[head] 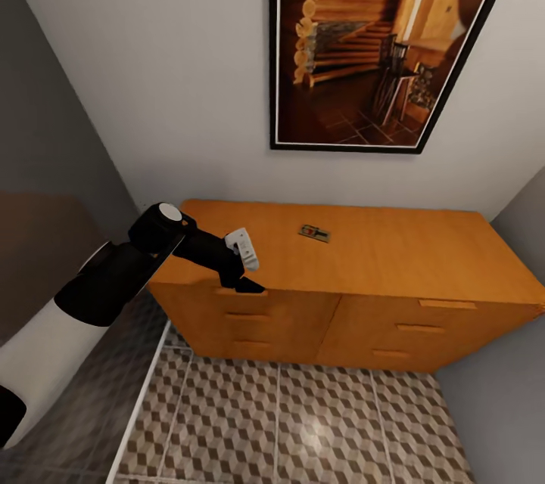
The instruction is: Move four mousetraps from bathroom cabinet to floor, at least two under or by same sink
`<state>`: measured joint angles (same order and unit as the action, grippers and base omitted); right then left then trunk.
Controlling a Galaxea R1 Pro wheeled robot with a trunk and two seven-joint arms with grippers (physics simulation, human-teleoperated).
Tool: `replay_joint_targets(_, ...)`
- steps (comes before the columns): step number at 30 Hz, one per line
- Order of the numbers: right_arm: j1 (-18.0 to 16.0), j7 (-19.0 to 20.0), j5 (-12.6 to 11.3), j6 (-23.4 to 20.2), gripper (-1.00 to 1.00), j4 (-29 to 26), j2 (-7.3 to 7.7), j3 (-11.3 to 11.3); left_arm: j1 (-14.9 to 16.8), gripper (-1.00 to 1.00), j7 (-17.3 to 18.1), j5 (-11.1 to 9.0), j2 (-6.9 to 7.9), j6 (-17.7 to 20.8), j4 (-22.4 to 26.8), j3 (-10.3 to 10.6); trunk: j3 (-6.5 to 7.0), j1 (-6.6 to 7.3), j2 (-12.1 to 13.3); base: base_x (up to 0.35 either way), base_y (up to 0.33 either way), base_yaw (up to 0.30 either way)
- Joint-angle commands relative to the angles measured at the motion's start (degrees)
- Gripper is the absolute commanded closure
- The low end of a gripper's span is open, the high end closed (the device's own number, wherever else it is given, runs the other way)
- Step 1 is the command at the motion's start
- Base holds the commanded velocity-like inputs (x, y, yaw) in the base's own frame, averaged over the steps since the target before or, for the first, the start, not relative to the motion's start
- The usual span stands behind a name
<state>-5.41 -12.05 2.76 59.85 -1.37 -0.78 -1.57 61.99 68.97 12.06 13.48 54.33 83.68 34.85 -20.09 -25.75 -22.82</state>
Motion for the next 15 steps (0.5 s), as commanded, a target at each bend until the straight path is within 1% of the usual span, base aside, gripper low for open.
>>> replay_joint_targets(1, -0.04, -0.43, 0.32, 0.15, 1.00, 0.04, -0.06, -0.13, 0.06, -1.00, 0.60, 0.60, 0.06, 0.37, 0.08, 0.02, -0.03, -0.03, -0.10, 0.000, 0.000, -0.219)
replay_joint_targets(3, -0.04, -0.43, 0.32, 0.15, 1.00, 0.04, -0.13, -0.16, 0.06, -1.00, 0.62, 0.60, 0.11, 0.28, 0.08, 0.06, 0.11, -0.03, -0.10, 0.000, 0.000, -0.218)
replay_joint_targets(5, -0.04, -0.43, 0.32, 0.15, 1.00, 0.05, -0.16, -0.13, 0.06, -1.00, 0.63, 0.60, 0.13, -0.62, 0.03, 0.10, 0.21, -0.03, -0.10, 0.000, 0.000, -0.163)
replay_joint_targets(10, -0.04, -0.43, 0.32, 0.15, 1.00, 0.05, -0.18, -0.11, 0.06, -1.00, 0.63, 0.52, 0.14, -2.75, -0.16, 0.23, 0.30, -0.03, -0.10, 0.022, 0.000, -0.057)
replay_joint_targets(12, -0.04, -0.43, 0.35, 0.15, 1.00, 0.05, -0.18, -0.11, 0.06, -1.00, 0.63, 0.51, 0.14, -3.15, -0.25, 0.96, 0.31, -0.03, -0.10, 0.118, 0.000, -0.009)
replay_joint_targets(15, -0.04, -0.43, 0.36, 0.15, 1.00, 0.05, -0.18, -0.11, 0.06, -1.00, 0.60, 0.51, 0.14, -3.31, -0.51, 2.74, 0.31, -0.03, -0.10, 0.192, 0.000, -0.003)
